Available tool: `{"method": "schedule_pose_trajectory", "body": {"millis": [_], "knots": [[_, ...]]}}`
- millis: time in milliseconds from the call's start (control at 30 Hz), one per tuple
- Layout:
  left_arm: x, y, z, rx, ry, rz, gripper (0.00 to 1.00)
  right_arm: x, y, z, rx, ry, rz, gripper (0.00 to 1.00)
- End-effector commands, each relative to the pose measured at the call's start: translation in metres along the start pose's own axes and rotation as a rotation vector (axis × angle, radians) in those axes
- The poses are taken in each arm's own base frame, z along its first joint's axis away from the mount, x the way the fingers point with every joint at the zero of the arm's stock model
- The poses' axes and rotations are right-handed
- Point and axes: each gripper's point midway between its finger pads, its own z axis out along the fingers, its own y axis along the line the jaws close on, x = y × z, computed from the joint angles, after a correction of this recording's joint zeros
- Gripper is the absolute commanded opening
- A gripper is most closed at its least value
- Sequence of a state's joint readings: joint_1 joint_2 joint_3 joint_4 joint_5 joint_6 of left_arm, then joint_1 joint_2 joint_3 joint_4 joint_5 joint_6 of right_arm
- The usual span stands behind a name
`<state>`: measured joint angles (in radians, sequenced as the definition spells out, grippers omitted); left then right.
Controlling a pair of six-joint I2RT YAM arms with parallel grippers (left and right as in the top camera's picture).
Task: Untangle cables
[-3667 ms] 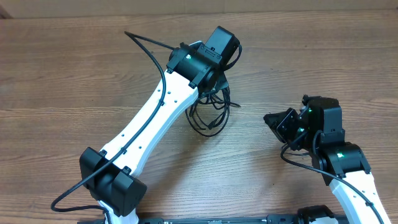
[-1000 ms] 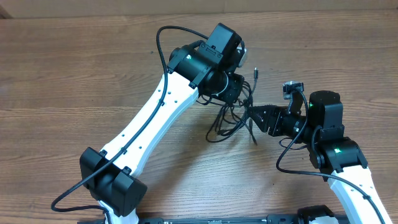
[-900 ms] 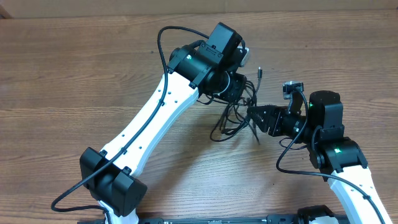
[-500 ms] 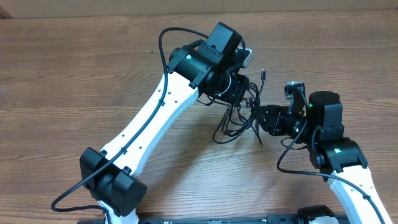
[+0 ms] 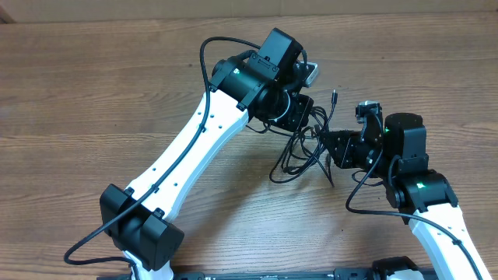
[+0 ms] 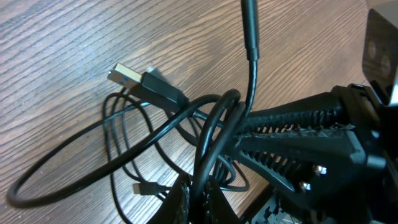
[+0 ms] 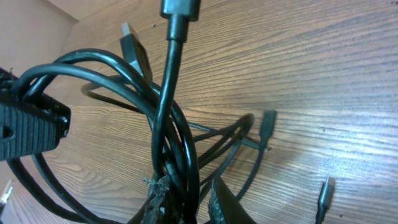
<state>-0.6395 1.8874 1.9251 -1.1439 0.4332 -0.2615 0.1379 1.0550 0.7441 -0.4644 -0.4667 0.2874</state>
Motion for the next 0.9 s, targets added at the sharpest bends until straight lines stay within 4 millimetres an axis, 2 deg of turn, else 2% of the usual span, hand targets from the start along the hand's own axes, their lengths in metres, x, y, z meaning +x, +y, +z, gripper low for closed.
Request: {"method": "schedule_pose_trajectory", "body": {"millis": [0, 67, 133, 233, 400, 533, 867], "knots": [[-0.008, -0.013, -0.008, 0.059, -0.027, 0.031, 0.04, -0.002, 0.0, 0.0, 0.002, -0.006, -0.006, 0.1], [-0.009, -0.013, -0.008, 0.059, -0.033, 0.033, 0.04, -0.002, 0.0, 0.0, 0.003, -0.003, -0.004, 0.04], [-0.01, -0.013, -0.008, 0.055, -0.038, 0.032, 0.04, 0.0, -0.001, 0.0, 0.005, 0.004, 0.0, 0.04], [-0.017, 0.01, -0.009, -0.065, -0.078, -0.098, 0.04, 0.003, 0.0, -0.001, -0.002, 0.017, 0.005, 0.04], [-0.023, 0.046, -0.016, -0.256, -0.173, -0.381, 0.04, 0.007, 0.013, -0.001, -0.077, 0.043, 0.005, 0.04], [-0.027, 0.06, -0.021, -0.322, -0.234, -0.51, 0.04, 0.009, 0.018, -0.002, -0.107, 0.054, 0.005, 0.04], [-0.01, 0.088, -0.033, -0.485, -0.276, -0.699, 0.04, 0.01, 0.022, -0.002, -0.128, 0.061, 0.009, 0.04]]}}
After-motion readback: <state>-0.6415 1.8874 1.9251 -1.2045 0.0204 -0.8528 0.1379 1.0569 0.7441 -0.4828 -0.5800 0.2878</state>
